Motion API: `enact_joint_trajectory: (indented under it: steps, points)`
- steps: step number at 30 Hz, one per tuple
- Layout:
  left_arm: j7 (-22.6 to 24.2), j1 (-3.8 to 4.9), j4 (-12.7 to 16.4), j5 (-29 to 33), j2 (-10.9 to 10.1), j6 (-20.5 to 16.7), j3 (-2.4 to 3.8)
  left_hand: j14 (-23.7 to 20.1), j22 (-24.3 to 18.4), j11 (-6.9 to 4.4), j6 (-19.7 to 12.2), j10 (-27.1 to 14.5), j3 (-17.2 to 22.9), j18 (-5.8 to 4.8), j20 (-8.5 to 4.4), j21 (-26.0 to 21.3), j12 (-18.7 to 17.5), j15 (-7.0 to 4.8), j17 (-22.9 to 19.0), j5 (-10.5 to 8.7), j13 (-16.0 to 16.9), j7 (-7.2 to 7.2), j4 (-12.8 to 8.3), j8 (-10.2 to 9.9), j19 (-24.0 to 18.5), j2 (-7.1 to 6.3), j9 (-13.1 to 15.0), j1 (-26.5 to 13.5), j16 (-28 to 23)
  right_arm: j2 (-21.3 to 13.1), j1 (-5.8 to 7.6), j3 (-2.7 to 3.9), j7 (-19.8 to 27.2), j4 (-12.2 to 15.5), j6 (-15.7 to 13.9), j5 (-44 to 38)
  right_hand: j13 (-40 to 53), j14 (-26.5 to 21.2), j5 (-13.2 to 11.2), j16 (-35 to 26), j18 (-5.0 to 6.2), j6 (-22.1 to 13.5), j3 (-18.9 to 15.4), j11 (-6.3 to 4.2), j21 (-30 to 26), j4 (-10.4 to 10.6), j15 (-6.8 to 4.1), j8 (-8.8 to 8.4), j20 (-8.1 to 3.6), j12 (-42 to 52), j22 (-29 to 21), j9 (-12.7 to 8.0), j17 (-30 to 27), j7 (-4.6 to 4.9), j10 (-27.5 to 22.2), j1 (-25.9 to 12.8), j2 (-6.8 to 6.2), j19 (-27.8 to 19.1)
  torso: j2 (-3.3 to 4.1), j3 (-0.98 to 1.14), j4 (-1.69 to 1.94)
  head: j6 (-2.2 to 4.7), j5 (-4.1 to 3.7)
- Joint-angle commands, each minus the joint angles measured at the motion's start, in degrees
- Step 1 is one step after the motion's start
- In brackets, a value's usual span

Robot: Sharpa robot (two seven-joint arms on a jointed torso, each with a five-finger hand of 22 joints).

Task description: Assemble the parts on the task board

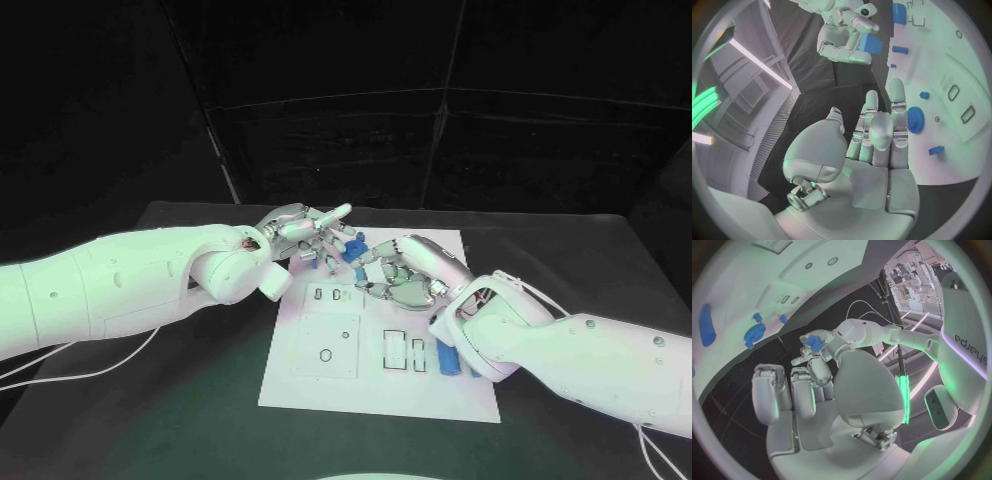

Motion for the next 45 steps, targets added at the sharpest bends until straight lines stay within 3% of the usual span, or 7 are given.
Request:
enact_joint_trajectory:
  steps: [1,6,9,15,24,28,45]
  points:
    - [-6.2,0.07,0.4,-2.2,0.1,5.6,-0.15,0.8,2.2,-0.42,0.0,-1.7,-2.3,0.28,-0.34,3.0,7.1,-0.40,8.9,-0.12,5.6,-0.37,0.3,0.6,0.3,1.38,0.1,-0.3,8.0,-1.2,0.13,0.35,3.0,2.1,-3.6,2.7,0.1,6.0,0.0,0.1,-0.57,0.3,0.3,-0.02,0.4,-0.1,-0.50,-0.16,-0.38,0.4,9.6,0.1,15.1,-0.01,0.5,-0.1,-0.28,3.2,0.05,0.02,-0.05,0.05,-0.27]
    - [-7.2,-0.07,0.6,0.8,0.3,7.0,-0.36,3.5,7.0,-0.95,0.7,-5.6,-6.2,0.13,-0.99,9.1,25.7,-0.84,21.5,0.10,20.4,-0.64,0.3,1.7,-0.4,3.81,0.3,0.2,17.5,-2.3,0.15,1.19,3.3,3.8,-4.2,3.2,0.2,6.0,0.0,0.1,-0.58,0.3,0.3,-0.03,0.4,-0.1,-0.50,-0.16,-0.39,0.4,9.7,0.1,15.1,-0.02,0.6,-0.1,-0.31,3.3,0.08,0.11,0.11,0.11,-0.74]
    - [-7.5,-0.15,0.7,2.5,0.5,7.7,-0.41,5.4,11.7,-1.01,1.1,-2.0,-7.8,-0.05,-1.28,14.3,40.4,-1.29,27.7,0.13,35.5,-1.27,0.0,2.1,0.4,5.86,0.4,-0.1,21.2,-2.7,0.15,1.39,3.6,4.6,-4.5,3.5,0.2,6.0,0.0,0.1,-0.58,0.3,0.3,-0.03,0.4,-0.1,-0.50,-0.16,-0.39,0.4,9.7,0.1,15.1,-0.02,0.6,-0.1,-0.31,3.3,0.10,0.08,0.20,0.08,-1.06]
    - [-7.7,-0.32,1.0,5.6,0.7,9.4,-0.50,7.1,27.2,-1.45,1.3,2.4,-9.1,-1.87,-1.43,27.6,52.0,-1.48,33.8,0.11,48.5,-1.26,0.3,2.4,3.9,8.82,0.3,-0.6,24.3,-2.9,0.15,1.63,3.9,5.1,-4.8,3.8,0.4,6.0,0.0,0.1,-0.59,0.4,0.3,-0.04,0.4,-0.1,-0.50,-0.17,-0.39,0.6,9.7,0.1,15.1,-0.03,0.7,-0.1,-0.35,3.3,0.10,0.03,0.08,-0.27,-1.17]
    - [-6.9,-0.43,1.3,9.1,0.9,12.0,-0.56,7.6,37.5,-1.12,0.5,3.9,-10.0,-3.11,-1.08,36.4,56.4,-1.13,36.0,0.16,53.6,-0.85,0.5,1.9,5.1,10.00,0.1,-5.1,25.2,-2.4,0.15,1.75,4.0,4.6,-4.7,4.3,0.4,6.0,0.0,0.1,-0.59,0.4,0.3,-0.04,0.4,-0.1,-0.50,-0.17,-0.39,0.6,9.7,0.1,15.1,-0.03,0.7,-0.1,-0.35,3.3,0.11,0.00,0.18,-0.41,-1.56]
    - [-7.2,-0.44,1.4,10.0,1.0,13.8,-0.57,7.6,41.6,-1.01,0.9,4.9,-7.8,-3.55,-0.91,39.9,58.0,-1.24,36.0,0.10,55.5,-1.08,0.5,2.1,5.5,10.07,0.1,-12.3,25.2,-2.2,0.15,1.76,4.4,4.5,-5.0,4.5,0.7,6.0,0.2,0.1,-0.60,0.4,0.4,-0.05,0.4,-0.2,-0.52,-0.22,-0.40,0.8,9.8,0.1,15.1,-0.04,0.9,-0.1,-0.40,3.3,0.15,-0.01,0.22,-0.47,-1.69]
    - [-9.2,-0.48,1.5,10.4,1.0,19.5,-0.58,7.6,44.8,-1.65,2.7,5.6,-4.9,-3.74,-0.93,42.6,59.0,-1.41,36.0,0.20,57.0,-1.54,0.6,2.8,5.2,10.08,0.7,-15.8,25.2,-1.9,0.15,1.78,4.9,3.5,-5.1,4.6,0.9,6.0,0.4,0.1,-0.60,0.4,0.5,-0.06,0.4,-0.3,-0.53,-0.28,-0.41,1.0,9.8,0.1,15.1,-0.04,1.0,0.0,-0.43,3.3,0.08,0.02,0.20,-0.58,-1.99]
